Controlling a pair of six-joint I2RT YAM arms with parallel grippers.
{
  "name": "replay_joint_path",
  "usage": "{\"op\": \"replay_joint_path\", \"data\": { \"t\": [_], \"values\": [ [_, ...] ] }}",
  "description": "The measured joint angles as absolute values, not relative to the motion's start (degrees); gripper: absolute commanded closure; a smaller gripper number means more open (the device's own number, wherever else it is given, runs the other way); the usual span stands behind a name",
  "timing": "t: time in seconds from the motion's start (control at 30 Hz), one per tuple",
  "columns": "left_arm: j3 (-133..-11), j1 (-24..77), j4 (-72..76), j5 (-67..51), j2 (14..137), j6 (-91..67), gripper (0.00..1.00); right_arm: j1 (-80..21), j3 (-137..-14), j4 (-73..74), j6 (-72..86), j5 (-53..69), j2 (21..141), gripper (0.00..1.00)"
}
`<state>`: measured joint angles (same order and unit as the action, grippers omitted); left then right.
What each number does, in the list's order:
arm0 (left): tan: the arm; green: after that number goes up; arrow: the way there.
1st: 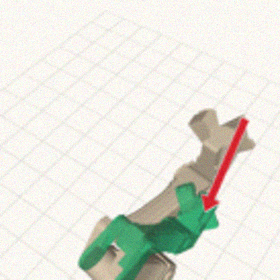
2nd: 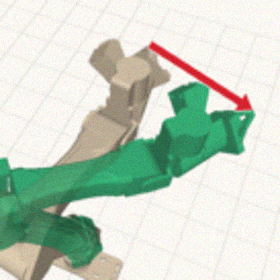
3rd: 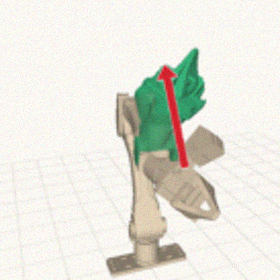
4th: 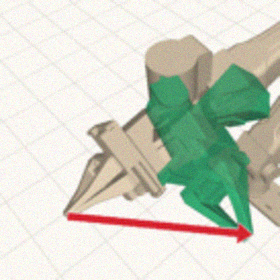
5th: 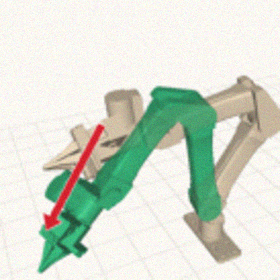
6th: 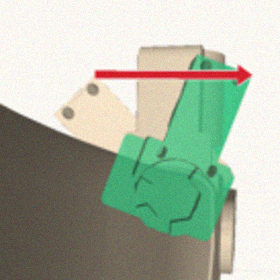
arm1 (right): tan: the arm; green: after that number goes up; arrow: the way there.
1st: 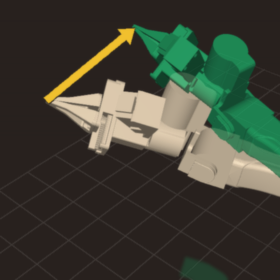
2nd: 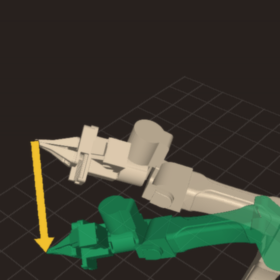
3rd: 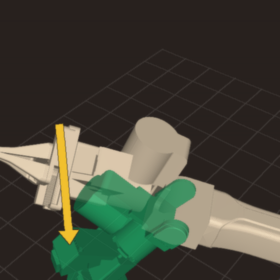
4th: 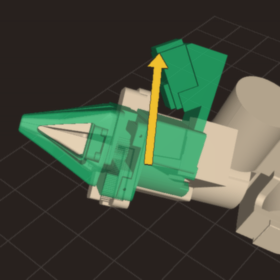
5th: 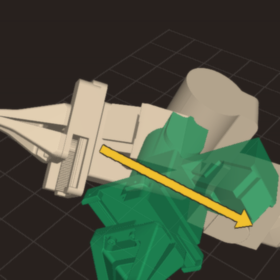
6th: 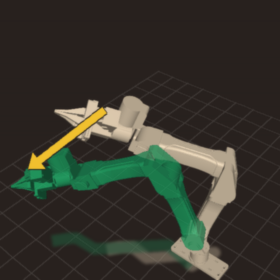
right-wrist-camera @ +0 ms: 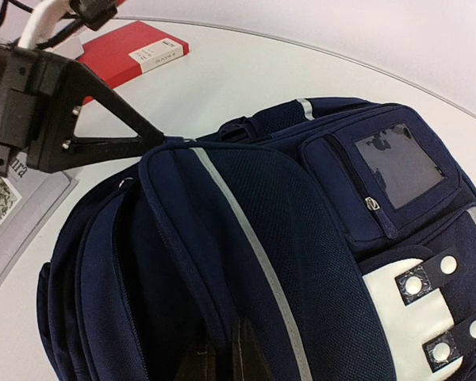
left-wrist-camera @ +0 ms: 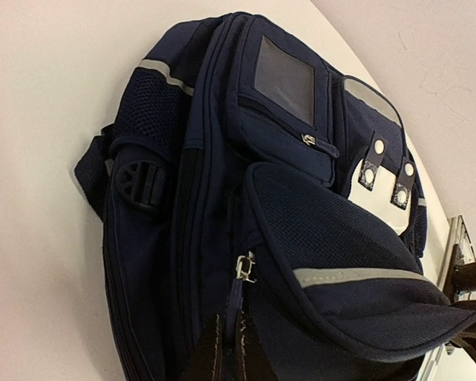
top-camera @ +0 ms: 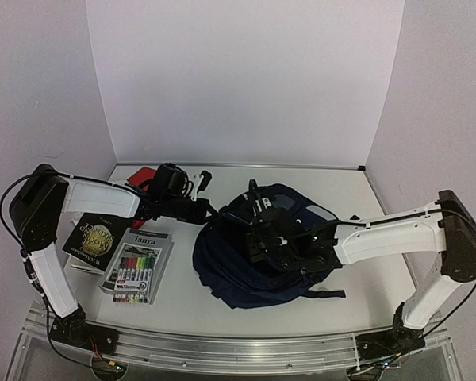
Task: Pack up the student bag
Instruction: Unzip the student bag at the center of the board.
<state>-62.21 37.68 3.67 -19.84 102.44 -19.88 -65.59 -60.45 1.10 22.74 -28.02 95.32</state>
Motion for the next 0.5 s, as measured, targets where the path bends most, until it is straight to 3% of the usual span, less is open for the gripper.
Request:
{"op": "replay_joint_path", "data": {
  "t": [0.37, 0.43, 0.5],
  "values": [
    [-69.00, 36.82, 6.58, -30.54, 111.03, -20.05, 0.99, -64.90, -55.16, -0.75, 24.80, -26.03, 90.41, 1.00],
    [-69.84, 36.56, 6.50, -31.56, 111.60, -20.07, 0.86, -64.89, -55.16, -0.75, 25.66, -26.82, 90.41, 1.00],
    [-70.70, 36.38, 6.36, -30.32, 111.84, -20.42, 0.63, -64.64, -55.16, -0.61, 26.90, -27.71, 90.31, 1.00]
  ]
}}
